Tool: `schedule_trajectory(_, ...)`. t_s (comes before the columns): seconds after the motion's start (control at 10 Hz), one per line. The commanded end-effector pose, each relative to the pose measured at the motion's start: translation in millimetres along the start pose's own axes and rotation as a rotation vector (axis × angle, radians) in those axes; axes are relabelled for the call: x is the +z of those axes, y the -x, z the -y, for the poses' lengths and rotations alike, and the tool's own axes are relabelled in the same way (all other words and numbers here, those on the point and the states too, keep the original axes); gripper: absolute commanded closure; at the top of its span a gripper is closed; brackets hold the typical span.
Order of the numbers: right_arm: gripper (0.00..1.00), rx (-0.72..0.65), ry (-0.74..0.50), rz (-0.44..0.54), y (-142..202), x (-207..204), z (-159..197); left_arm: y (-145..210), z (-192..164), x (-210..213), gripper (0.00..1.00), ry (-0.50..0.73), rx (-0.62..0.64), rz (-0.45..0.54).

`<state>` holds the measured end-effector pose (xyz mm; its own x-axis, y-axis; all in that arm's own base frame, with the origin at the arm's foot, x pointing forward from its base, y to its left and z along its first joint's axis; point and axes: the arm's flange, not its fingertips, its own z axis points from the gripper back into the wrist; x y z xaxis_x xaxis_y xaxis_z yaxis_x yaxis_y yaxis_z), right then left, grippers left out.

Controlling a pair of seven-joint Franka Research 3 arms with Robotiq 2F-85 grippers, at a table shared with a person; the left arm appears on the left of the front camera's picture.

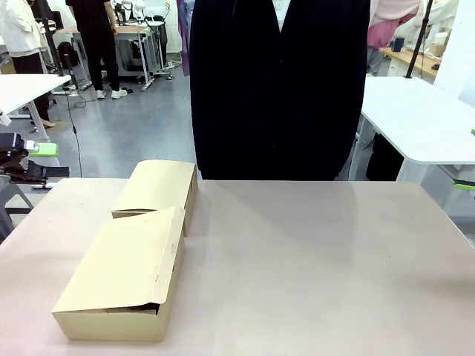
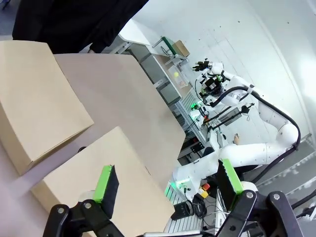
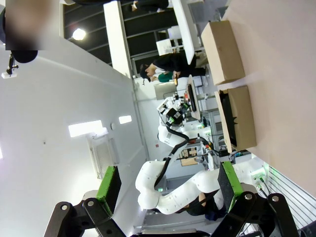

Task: Place items inside the box.
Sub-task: Close the lid of the Mailer Box closest to the robot.

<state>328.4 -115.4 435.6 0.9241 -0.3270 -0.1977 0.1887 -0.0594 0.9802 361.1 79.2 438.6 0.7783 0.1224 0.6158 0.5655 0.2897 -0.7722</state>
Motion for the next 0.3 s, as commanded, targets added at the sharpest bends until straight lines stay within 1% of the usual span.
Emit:
schedule_trajectory(0.0,0.00,-0.018,-0.010,-0.001,1.9,0.0,-5.4,5.8,0.5,-2.4,0.00,0.006,-0.018,0.011)
schedule_trajectory(0.2,0.00,-0.018,-0.010,-0.001,1.9,0.0,-5.4,5.8,0.5,-2.4,0.00,0.006,-0.018,0.011)
